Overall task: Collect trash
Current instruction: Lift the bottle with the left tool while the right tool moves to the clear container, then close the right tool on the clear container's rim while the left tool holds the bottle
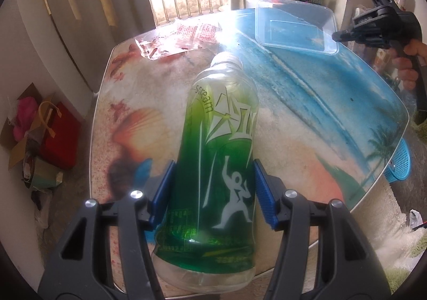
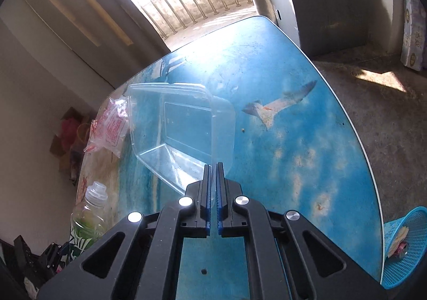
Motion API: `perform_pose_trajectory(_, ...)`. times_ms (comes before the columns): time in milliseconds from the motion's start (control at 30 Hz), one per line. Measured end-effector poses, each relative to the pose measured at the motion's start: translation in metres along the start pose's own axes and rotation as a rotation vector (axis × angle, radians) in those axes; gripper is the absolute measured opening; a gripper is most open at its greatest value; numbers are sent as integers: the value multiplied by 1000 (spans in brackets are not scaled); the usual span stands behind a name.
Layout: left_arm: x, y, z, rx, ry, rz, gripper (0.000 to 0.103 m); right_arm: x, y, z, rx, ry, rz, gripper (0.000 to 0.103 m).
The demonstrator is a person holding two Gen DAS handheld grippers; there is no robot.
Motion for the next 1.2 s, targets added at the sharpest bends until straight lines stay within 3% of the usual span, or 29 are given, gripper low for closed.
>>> perform_pose_trajectory(133, 0, 0, 0, 3, -7, -15, 54, -15, -39, -29, 39, 38, 82, 4)
perform_pose_trajectory(367, 1, 0, 3, 11, -28, -40, 54, -35, -101, -56, 74, 231, 422, 4)
perform_pose_trajectory(500, 0, 0, 3, 12, -29, -41, 54, -30, -127, -60, 69, 311, 536, 8)
perform_pose_trajectory(600, -1, 0, 3, 12, -30, -44, 54, -11, -143, -60, 91, 373, 554, 8)
perform_pose_trajectory(767, -5, 1, 4, 13, -40, -50, 54, 36, -170, -52, 190, 425, 459, 25)
perform_pose_trajectory(967, -8, 2, 7, 10, -49, -39, 55, 95, -183, -57, 270, 399, 156, 52)
perform_pose_trajectory(1067, -8, 2, 8, 12, -52, -44, 55, 115, -186, -65, 284, 343, -34, 54)
perform_pose_trajectory(1200, -8, 1, 8, 15, -59, -53, 55, 124, -167, -80, 224, 358, -108, 54)
Point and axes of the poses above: each gripper's, at about its wrist camera, not at the fingertips, and z roughly the way its jaws point, x to its left, y to its top, the point moved 10 cm from there along z, roughly the way its jaws point, and after that the axes turned 5 degrees about y, right-handed, at the moved point
